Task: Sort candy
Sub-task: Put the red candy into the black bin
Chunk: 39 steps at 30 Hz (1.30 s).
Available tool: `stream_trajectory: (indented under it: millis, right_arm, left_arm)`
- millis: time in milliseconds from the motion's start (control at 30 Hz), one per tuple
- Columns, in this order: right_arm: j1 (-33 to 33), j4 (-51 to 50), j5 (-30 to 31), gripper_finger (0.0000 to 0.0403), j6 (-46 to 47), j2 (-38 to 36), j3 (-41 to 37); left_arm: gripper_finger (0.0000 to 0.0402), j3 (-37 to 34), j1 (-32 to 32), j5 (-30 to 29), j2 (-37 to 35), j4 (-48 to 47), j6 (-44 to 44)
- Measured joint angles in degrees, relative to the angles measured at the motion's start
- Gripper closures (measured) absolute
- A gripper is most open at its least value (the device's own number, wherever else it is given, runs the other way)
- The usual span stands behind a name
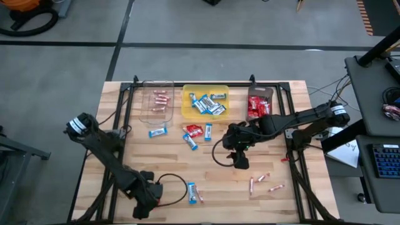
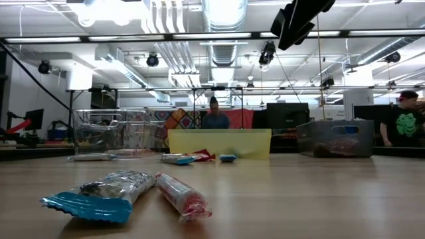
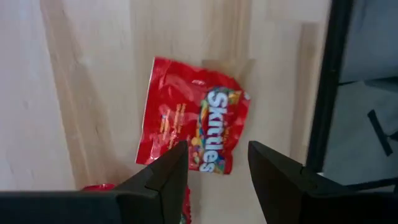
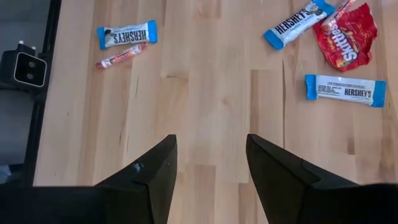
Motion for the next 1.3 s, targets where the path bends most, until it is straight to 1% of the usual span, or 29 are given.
stream_trajectory:
  millis: [133,500,767,867,1067,1100,1200,1300]
  right_arm:
    - [0.0,0.0,0.0,0.0220,0.0,0.0,0.0]
    - [0.0,0.0,0.0,0.0220,0.0,0.0,0.0]
    - [0.0,0.1,0.0,0.0220,-0.4,0.0,0.0]
    - [0.0,0.2,0.0,0.0220,-0.4,0.0,0.0]
    - [0.0,0.3,0.0,0.0220,-0.4,0.0,0.0]
    - [0.0,0.3,0.0,0.0220,-0.4,0.0,0.0]
    - [0.0,1.1,0.0,0.0220,-0.8,0.0,-0.3]
    - [0.1,5.0,0.0,0.0220,-0.8,0.0,-2.0]
  left_arm:
    - [0.0251,-0.2,-0.3,-1.8,1.5,0.0,-1.4]
    - [0.0256,-0.5,-0.3,-2.0,4.9,0.0,-2.0]
    - [0.0299,-0.4,-0.3,-1.9,6.8,0.3,-1.5]
    - [0.0321,-0.4,-0.3,-1.8,6.8,0.3,-0.6]
    - [0.0391,-0.4,-0.4,-2.6,6.4,0.0,1.4]
    - [0.0395,-0.5,-0.4,-2.7,6.4,-0.1,1.4]
    - [0.0391,-0.5,-0.4,-3.5,6.0,-0.2,1.1]
    - [0.0398,-0.3,-0.3,-5.9,5.4,-1.2,1.4]
